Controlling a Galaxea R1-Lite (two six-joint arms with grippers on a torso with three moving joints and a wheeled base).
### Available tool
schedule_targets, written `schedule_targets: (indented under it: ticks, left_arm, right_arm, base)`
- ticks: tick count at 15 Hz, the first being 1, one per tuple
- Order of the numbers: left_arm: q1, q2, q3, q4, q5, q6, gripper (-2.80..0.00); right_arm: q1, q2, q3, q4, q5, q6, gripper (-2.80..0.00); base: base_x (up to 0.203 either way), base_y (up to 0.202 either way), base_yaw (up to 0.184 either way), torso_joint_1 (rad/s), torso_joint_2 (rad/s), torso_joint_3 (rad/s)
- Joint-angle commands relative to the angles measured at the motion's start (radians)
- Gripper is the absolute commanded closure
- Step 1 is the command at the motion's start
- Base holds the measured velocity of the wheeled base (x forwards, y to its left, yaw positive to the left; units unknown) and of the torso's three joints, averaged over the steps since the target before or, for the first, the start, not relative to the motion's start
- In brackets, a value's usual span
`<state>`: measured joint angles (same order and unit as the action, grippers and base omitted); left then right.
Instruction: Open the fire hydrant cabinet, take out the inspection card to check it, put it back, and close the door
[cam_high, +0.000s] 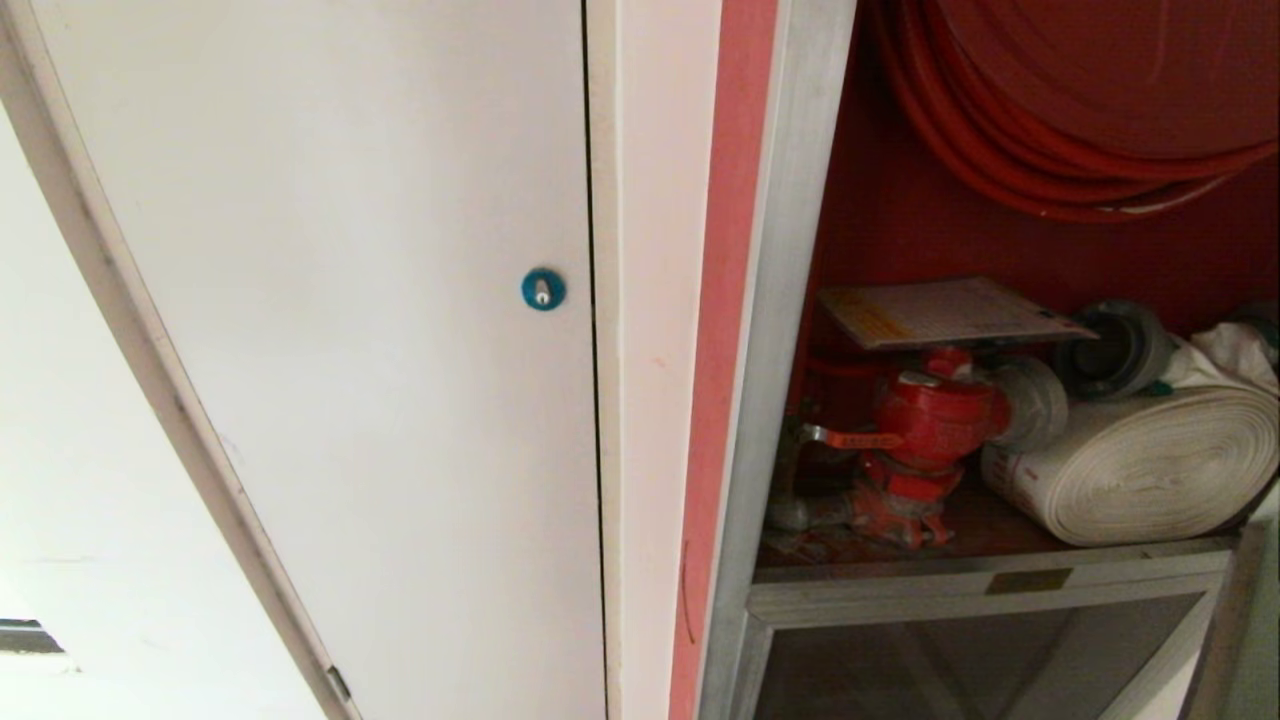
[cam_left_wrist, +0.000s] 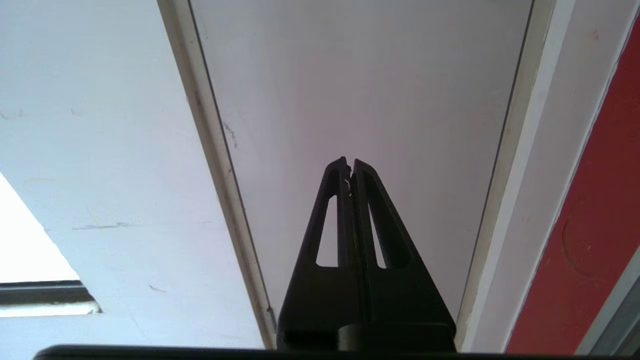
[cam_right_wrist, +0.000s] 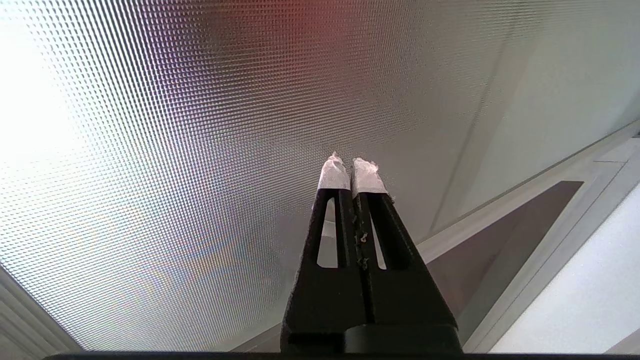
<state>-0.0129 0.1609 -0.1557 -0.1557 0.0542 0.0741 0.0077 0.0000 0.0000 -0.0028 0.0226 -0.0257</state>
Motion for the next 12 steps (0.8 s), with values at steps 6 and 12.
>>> schedule_targets:
  ticks: [6,12]
  left_arm:
    - [0.004,-0.161,0.160,0.007,-0.029,0.065,0.00]
    - [0.004,-0.160,0.157,0.152,-0.054,0.043,0.00]
  right_arm:
    - [0.000,0.002,0.002,0.000,0.000,0.000,0.00]
    - [0.001,0.002,0.002,0.000,0.000,0.000,0.00]
  base:
    - [0.000,0.000,0.000,0.000,0.00,0.000]
    - [0.000,0.000,0.000,0.000,0.00,0.000]
